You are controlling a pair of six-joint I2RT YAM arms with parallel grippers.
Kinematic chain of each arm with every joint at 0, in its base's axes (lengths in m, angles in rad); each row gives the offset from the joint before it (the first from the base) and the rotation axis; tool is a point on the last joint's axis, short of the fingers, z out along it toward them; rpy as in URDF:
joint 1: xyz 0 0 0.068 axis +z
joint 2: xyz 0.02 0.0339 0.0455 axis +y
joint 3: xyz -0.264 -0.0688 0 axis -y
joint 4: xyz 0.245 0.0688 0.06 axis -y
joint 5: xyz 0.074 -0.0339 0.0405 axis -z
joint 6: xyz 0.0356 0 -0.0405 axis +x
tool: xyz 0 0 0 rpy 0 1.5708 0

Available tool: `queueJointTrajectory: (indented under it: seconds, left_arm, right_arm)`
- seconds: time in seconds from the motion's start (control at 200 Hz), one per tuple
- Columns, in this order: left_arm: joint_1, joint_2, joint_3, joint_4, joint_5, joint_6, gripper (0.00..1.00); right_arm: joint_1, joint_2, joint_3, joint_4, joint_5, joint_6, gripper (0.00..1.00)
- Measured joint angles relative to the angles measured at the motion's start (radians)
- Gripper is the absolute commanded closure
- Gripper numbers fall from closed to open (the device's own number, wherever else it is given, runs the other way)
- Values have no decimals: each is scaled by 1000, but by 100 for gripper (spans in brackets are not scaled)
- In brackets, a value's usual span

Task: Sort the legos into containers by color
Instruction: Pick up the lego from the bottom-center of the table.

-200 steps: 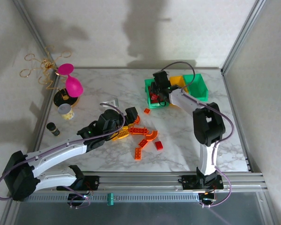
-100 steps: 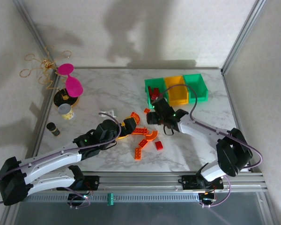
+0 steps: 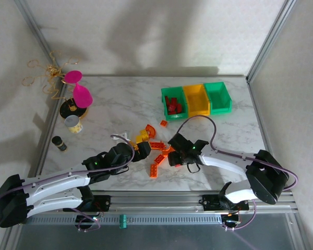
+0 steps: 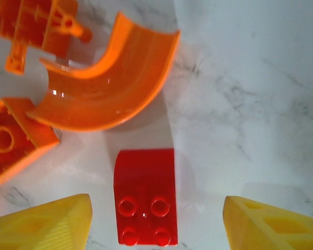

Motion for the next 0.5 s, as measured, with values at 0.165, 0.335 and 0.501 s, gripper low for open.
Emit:
queueJointTrajectory:
  seconds: [0.165, 0.335, 0.501]
  left_arm:
    - [-5, 0, 0, 2, -1, 1, 0]
    - [-5, 0, -1, 9, 0, 1, 0]
    - [-5, 0, -13, 16, -1, 1, 0]
  right_arm:
    - [30, 11, -3, 6, -11, 3, 42]
    - [32, 68, -3, 9, -5, 13, 49]
    - [32, 74, -3, 24, 16, 19, 58]
